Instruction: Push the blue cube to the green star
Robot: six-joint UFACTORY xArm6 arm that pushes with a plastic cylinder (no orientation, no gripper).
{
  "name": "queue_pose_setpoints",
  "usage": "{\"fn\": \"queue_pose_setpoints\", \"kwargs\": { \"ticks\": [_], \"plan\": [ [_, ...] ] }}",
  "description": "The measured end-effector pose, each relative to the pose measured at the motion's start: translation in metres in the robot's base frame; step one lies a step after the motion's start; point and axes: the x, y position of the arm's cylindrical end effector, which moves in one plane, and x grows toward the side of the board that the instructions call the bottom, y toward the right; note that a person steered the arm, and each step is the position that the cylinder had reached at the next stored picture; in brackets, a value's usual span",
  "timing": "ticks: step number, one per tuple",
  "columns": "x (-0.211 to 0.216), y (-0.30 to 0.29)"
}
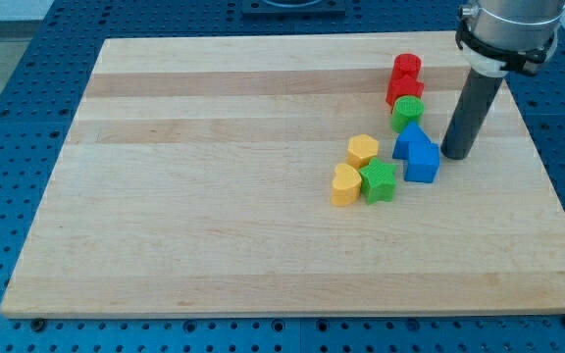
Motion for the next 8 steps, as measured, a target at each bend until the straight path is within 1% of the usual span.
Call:
{"fn": "queue_pose_setpoints", "kwargs": {
  "ticks": [1, 2, 5, 7, 8],
  "plan": [
    [0.007, 0.001],
    [0.024, 0.001],
    [0.014, -0.010],
    [0.014, -0.033],
    [0.010, -0.026]
  ]
}}
